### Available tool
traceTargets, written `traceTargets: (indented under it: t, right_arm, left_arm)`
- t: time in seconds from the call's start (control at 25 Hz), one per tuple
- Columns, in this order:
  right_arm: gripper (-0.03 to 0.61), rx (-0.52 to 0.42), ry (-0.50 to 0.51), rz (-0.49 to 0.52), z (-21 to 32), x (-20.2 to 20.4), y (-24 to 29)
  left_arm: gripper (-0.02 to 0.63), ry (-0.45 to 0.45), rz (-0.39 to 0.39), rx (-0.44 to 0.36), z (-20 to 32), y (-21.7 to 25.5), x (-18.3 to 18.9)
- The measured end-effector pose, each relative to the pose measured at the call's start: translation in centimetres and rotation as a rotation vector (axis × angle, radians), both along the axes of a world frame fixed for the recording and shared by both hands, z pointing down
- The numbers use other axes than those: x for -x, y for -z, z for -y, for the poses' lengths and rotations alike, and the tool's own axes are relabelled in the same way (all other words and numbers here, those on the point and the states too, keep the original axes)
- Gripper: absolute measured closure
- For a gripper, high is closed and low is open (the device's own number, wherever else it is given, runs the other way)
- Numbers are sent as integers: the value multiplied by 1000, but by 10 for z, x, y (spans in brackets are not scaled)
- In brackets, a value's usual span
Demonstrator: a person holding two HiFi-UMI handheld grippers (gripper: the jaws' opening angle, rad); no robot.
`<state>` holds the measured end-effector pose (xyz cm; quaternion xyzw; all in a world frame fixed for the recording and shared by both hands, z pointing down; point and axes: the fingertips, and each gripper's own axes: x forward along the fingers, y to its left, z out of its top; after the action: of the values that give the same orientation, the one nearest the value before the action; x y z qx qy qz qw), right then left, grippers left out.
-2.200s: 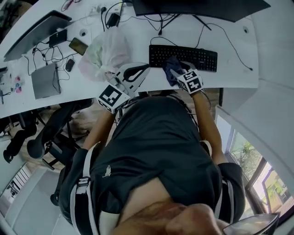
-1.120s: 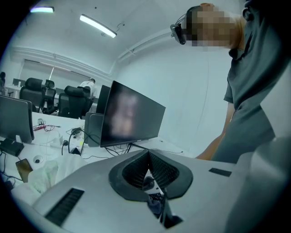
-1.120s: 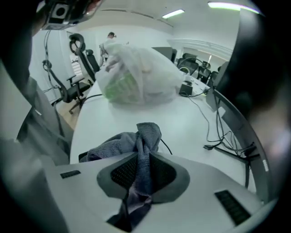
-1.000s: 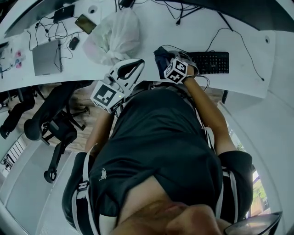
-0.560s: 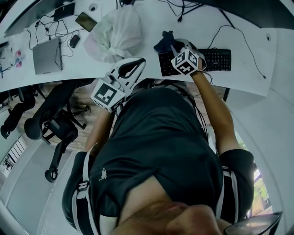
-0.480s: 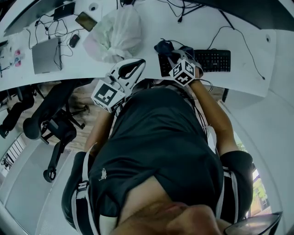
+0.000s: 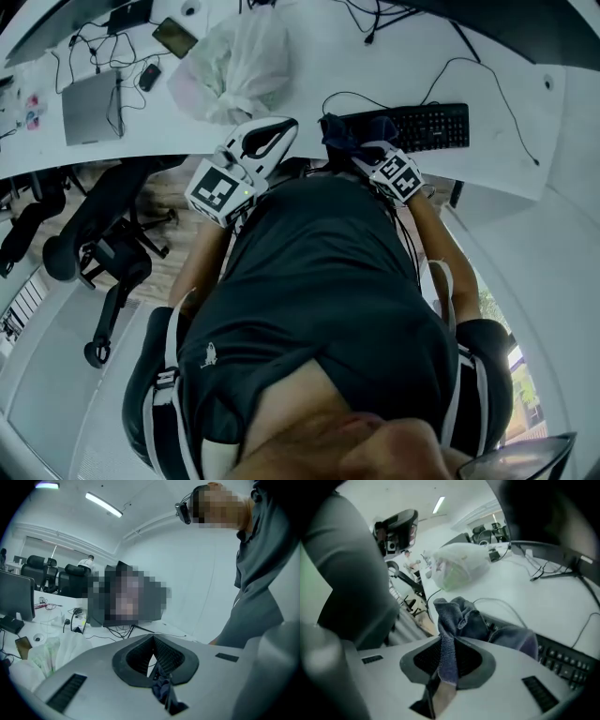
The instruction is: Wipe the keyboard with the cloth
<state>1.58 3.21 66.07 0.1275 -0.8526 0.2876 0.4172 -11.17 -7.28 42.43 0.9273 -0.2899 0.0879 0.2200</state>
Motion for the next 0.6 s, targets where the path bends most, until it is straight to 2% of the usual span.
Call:
traceTargets:
  t: [0.04,0.12,0.28,0.44,0.6]
  right_arm:
    - [508,15,31,6,-13,-4,-10]
    - [508,-26,77,23,-27,-4,-28]
    - [508,-89,84,41,-4,4,-34]
    - [509,-90,9,64,41,7,-35]
    - [509,-131,-107,13,90,6,-25]
  left_arm:
    - [609,-1,2,4,0,-2,0]
    - [609,-11,7,7,-1,-5,-3]
    - [609,-21,0,-8,-1,1,-8]
    - [609,-26,8,-5,-1,0,-11]
    - [609,-44,17,-13,-7,-1,-14]
